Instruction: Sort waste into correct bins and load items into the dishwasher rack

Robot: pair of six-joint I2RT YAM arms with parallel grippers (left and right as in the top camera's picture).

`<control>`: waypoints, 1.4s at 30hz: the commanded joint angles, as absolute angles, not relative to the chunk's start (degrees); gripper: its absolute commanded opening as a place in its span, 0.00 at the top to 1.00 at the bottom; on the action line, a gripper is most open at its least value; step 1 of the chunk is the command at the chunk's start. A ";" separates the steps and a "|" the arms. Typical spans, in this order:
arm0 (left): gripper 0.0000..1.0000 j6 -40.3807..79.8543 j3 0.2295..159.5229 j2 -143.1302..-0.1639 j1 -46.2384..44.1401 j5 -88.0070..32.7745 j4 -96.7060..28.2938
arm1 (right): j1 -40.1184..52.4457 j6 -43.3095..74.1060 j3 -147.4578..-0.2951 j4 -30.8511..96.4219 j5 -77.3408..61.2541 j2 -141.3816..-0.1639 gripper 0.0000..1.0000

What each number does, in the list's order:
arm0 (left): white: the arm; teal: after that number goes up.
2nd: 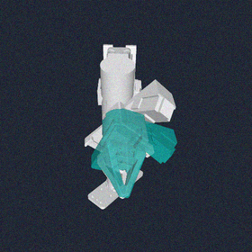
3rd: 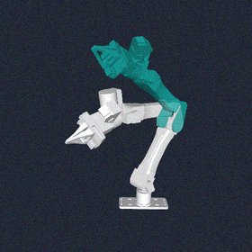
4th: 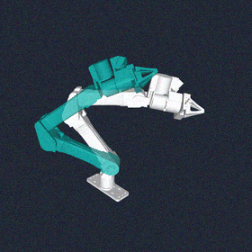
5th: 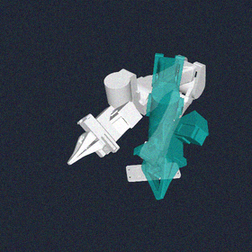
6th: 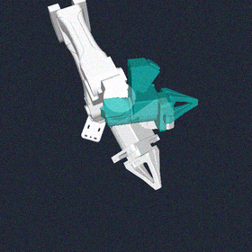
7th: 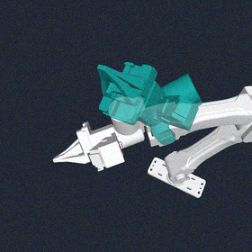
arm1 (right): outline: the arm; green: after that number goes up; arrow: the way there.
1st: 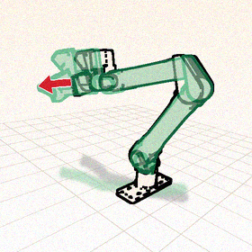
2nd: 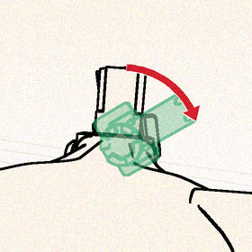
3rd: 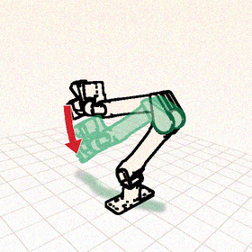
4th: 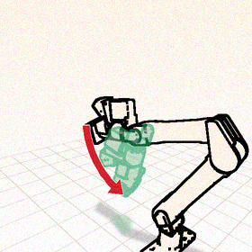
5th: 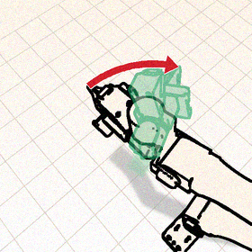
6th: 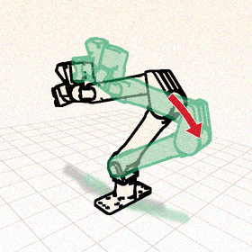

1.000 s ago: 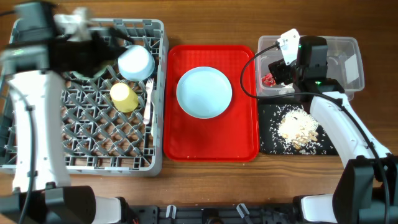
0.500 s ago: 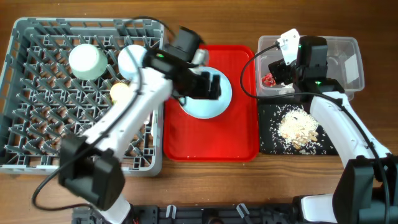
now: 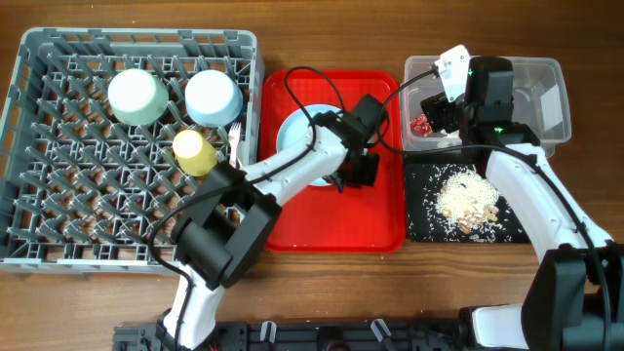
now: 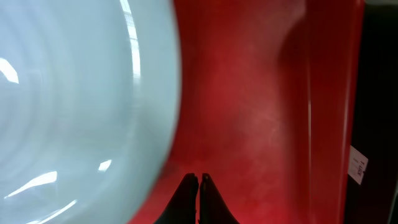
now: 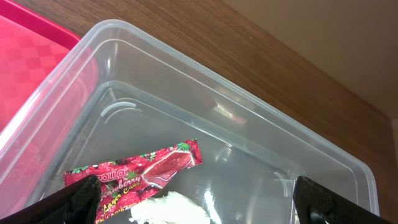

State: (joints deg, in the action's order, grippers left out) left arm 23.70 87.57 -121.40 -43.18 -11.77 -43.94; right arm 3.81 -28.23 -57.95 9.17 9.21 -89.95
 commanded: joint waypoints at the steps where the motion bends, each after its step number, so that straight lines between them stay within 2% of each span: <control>1: 0.96 24.91 87.68 -121.69 -43.92 -10.83 -43.09 | 3.68 -28.49 -58.78 9.06 8.97 -90.54 0.00; 4: 0.96 24.88 88.68 -120.38 -42.37 -10.57 -43.92 | 3.68 -28.49 -58.78 9.06 8.99 -90.54 0.00; 10: 0.96 24.93 89.03 -112.95 -30.98 -4.19 -47.05 | 3.68 -28.49 -58.78 9.06 8.99 -90.54 0.00; 12: 0.83 24.91 89.03 -112.14 -26.59 -4.19 -50.13 | 3.68 -28.49 -58.78 9.06 8.99 -90.54 0.00; 15: 0.83 24.23 88.66 -112.66 -23.44 -5.10 -53.41 | 3.68 -28.49 -58.78 9.06 8.99 -90.54 0.00; 20: 0.91 24.29 83.77 -112.73 -26.28 -5.04 -48.23 | 3.68 -28.49 -58.78 9.06 8.99 -90.54 0.00; 25: 0.92 25.04 72.93 -113.06 -34.02 -4.95 -31.83 | 3.68 -28.49 -58.78 9.06 8.99 -90.54 0.00; 28: 0.95 27.31 69.82 -113.25 -37.80 -5.89 -27.18 | 3.68 -28.51 -58.78 9.06 8.99 -90.54 0.00; 33: 0.96 26.02 69.76 -113.25 -42.65 -19.44 -25.58 | 3.68 -28.49 -58.78 9.06 8.99 -90.54 0.00; 37: 0.96 25.76 69.82 -113.06 -43.20 -19.33 -23.29 | 3.68 -28.49 -58.78 9.06 8.97 -90.54 0.00; 42: 0.95 25.71 72.79 -109.40 -38.52 -15.27 -26.02 | 3.68 -28.49 -58.78 9.06 8.99 -90.54 0.00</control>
State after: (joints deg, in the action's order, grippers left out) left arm 26.24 70.50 -112.86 -42.22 -17.37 -24.47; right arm 3.81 -28.23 -57.95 9.17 9.21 -89.97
